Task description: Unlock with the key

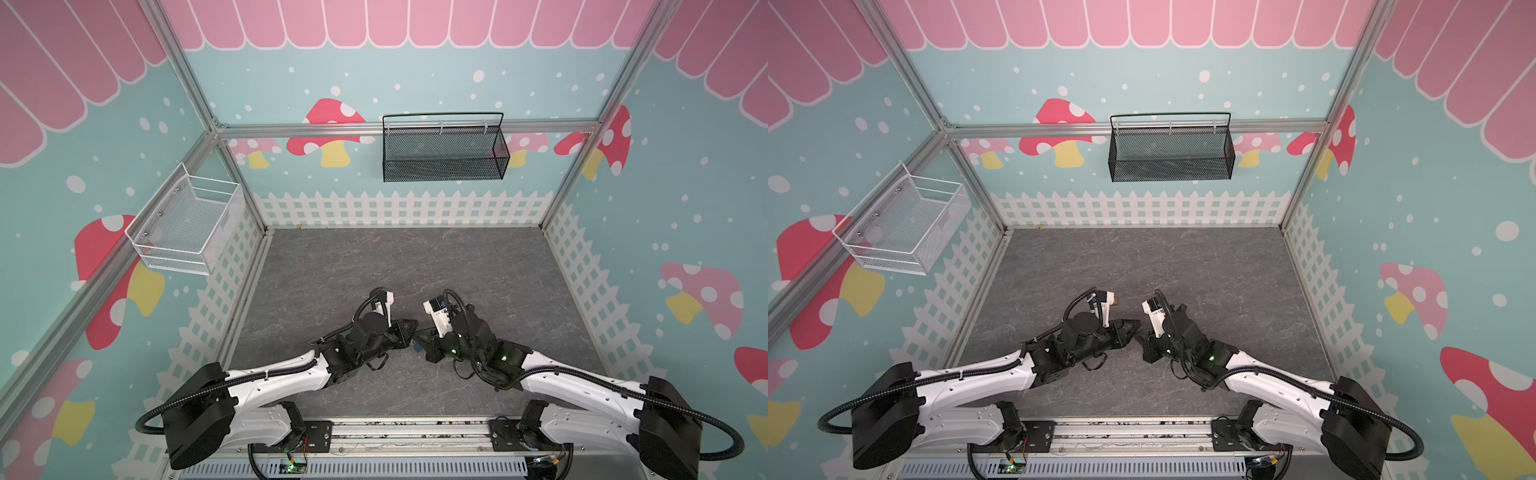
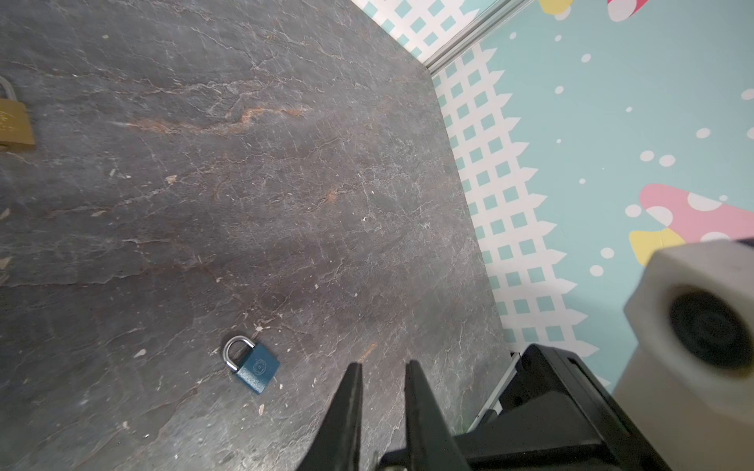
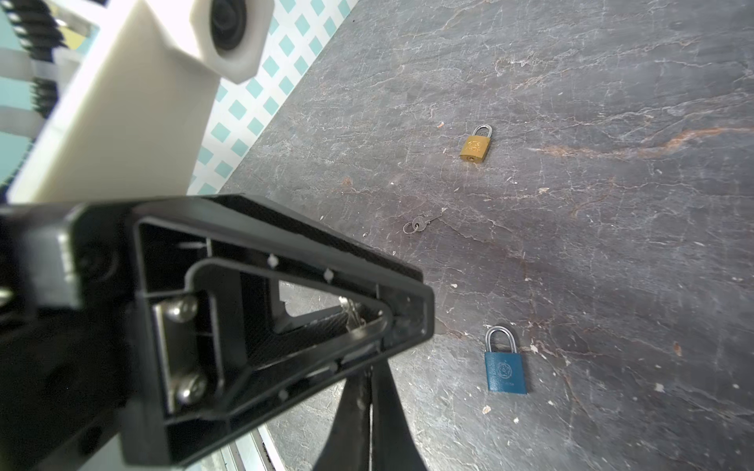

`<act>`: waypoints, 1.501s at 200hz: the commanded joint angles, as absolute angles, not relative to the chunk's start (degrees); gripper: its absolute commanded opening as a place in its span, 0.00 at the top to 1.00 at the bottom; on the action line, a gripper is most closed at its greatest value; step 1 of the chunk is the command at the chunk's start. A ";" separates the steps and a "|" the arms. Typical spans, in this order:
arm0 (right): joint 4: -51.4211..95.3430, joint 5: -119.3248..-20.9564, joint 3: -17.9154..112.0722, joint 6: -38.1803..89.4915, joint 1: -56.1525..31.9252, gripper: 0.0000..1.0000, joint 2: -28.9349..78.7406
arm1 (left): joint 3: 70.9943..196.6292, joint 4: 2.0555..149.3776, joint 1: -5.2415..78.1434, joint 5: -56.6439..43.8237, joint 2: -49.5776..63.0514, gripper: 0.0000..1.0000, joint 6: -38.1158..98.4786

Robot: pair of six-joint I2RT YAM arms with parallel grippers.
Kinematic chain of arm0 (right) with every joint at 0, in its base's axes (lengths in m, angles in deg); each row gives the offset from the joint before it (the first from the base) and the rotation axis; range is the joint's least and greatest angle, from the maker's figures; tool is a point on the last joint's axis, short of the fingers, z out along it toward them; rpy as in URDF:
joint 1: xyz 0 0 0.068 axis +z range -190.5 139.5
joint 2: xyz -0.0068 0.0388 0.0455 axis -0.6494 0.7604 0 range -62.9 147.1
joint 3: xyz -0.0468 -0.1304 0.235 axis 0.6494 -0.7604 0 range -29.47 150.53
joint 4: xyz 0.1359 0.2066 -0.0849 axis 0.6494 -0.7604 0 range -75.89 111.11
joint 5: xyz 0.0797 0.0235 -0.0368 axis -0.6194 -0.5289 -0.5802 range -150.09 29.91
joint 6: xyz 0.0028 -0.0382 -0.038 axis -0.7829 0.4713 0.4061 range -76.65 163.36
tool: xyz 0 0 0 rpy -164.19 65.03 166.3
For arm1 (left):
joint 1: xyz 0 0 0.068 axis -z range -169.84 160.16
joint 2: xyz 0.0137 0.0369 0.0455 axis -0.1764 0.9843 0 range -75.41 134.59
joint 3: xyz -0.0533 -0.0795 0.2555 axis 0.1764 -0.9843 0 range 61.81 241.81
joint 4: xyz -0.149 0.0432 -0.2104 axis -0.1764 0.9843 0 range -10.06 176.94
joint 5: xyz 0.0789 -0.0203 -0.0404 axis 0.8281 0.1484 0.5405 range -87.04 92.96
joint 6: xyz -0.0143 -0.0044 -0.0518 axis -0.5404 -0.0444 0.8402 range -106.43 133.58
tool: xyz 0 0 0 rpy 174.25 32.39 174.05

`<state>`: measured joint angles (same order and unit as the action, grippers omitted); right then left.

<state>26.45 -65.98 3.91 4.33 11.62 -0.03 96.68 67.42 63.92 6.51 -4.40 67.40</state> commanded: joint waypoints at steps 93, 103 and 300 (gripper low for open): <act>27.36 -67.25 3.40 3.75 10.26 0.86 0.24 | 97.29 67.57 64.13 9.00 -5.58 1.00 66.57; 27.26 -67.39 3.36 3.80 10.04 0.76 -0.28 | 96.99 66.80 63.96 9.06 -5.87 1.00 65.87; 50.83 -111.50 4.60 -0.58 -12.74 0.50 0.30 | 102.72 51.72 53.93 -17.81 -4.09 1.00 47.42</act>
<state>43.13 -107.14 3.72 2.41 -11.61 -0.42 100.88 54.46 54.43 -14.56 -5.08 49.50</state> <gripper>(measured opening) 0.506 0.050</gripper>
